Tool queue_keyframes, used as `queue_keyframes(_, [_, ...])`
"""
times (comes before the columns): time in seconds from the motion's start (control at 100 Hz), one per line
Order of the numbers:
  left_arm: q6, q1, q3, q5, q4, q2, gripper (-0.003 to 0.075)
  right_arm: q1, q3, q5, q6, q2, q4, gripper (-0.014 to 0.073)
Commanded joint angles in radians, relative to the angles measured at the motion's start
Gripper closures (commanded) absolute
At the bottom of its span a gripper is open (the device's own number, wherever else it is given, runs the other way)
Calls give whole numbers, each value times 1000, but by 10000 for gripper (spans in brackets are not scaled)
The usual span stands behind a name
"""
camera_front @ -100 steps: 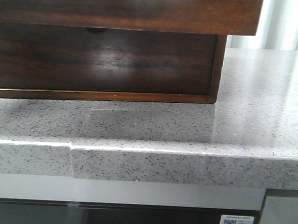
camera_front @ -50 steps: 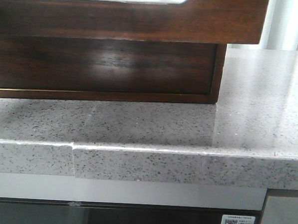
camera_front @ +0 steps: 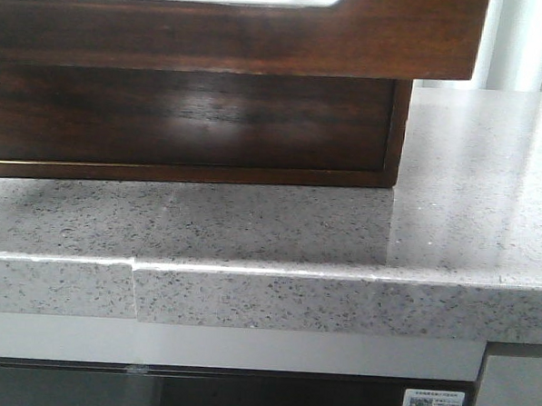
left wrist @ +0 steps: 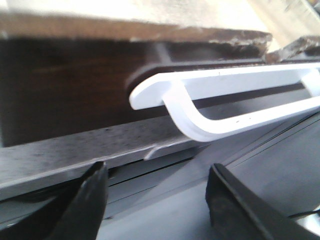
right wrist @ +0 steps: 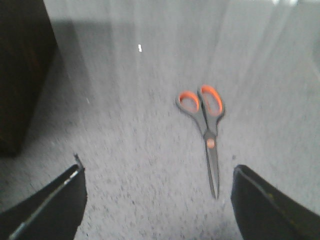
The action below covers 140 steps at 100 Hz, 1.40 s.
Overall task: Put scissors in drawer with both arms
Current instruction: 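Lower the right gripper over the grey-and-orange scissors near the pivot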
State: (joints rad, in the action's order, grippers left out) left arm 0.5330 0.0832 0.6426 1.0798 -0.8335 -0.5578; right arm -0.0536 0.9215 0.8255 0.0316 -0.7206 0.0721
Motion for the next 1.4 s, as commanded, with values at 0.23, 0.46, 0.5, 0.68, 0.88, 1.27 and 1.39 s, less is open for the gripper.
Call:
queue_keyframes(0.23, [-241, -221, 277, -81, 493, -2, 313, -161, 98, 39, -12, -332, -36, 60])
queue_keyframes(0.46, [-249, -316, 254, -279, 579, -2, 313, -326, 181, 119, -214, -536, -175, 60])
queue_keyframes(0.5, [-249, -316, 247, -308, 579, -2, 313, -327, 205, 136, -218, -572, -172, 60])
queue_keyframes(0.68, [-249, -316, 228, -355, 579, -2, 313, -327, 312, 175, -262, -717, -172, 60])
queue_keyframes(0.88, [-249, -316, 213, -364, 575, -2, 313, -325, 422, 224, -282, -846, -171, 156])
queue_keyframes(1.27, [-249, -316, 202, -372, 562, -2, 313, -323, 543, 266, -356, -1003, -171, 198])
queue_keyframes(1.39, [-249, -316, 202, -379, 562, -2, 313, -323, 560, 266, -376, -1025, -171, 218])
